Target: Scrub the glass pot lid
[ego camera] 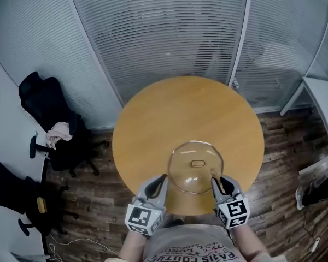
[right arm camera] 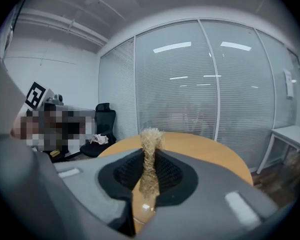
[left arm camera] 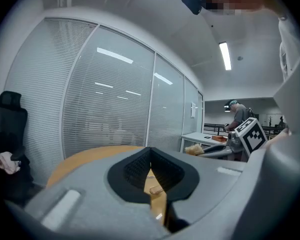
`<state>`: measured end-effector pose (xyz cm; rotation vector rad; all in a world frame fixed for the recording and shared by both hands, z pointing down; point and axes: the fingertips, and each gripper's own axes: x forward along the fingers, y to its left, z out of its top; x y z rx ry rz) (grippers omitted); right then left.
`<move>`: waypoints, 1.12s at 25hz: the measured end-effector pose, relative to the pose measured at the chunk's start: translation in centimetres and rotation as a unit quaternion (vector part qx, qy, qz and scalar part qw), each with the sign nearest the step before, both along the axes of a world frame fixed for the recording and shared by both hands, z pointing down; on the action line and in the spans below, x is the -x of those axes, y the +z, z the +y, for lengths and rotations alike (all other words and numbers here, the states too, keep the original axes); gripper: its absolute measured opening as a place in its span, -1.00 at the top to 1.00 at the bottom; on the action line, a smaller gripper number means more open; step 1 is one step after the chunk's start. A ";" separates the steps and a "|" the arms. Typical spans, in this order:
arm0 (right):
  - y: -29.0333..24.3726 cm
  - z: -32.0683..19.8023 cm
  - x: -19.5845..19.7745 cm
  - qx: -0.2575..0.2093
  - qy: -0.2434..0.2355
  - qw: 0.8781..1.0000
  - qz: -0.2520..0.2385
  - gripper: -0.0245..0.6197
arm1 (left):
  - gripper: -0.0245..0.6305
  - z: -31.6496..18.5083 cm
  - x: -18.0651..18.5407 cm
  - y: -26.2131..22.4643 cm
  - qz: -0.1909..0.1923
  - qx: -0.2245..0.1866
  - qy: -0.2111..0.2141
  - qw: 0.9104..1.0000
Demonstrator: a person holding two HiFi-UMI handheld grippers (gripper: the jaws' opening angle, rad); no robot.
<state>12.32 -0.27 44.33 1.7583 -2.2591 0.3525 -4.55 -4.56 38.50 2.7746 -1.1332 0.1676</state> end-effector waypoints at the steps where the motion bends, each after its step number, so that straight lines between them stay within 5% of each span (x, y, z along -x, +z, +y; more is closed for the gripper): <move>1: 0.3 -0.8 0.1 0.002 0.000 1.000 0.002 0.73 | 0.90 -0.8 0.3 0.1 0.002 0.001 0.001 1.000; 20: 8.2 -9.7 -0.3 0.098 -0.109 0.988 0.040 0.73 | 0.90 -5.8 1.0 5.8 0.001 0.047 -0.087 0.995; 28: 14.1 -13.8 -1.4 0.162 -0.151 0.972 0.075 0.73 | 0.90 -6.8 -0.2 9.0 -0.011 0.079 -0.110 0.991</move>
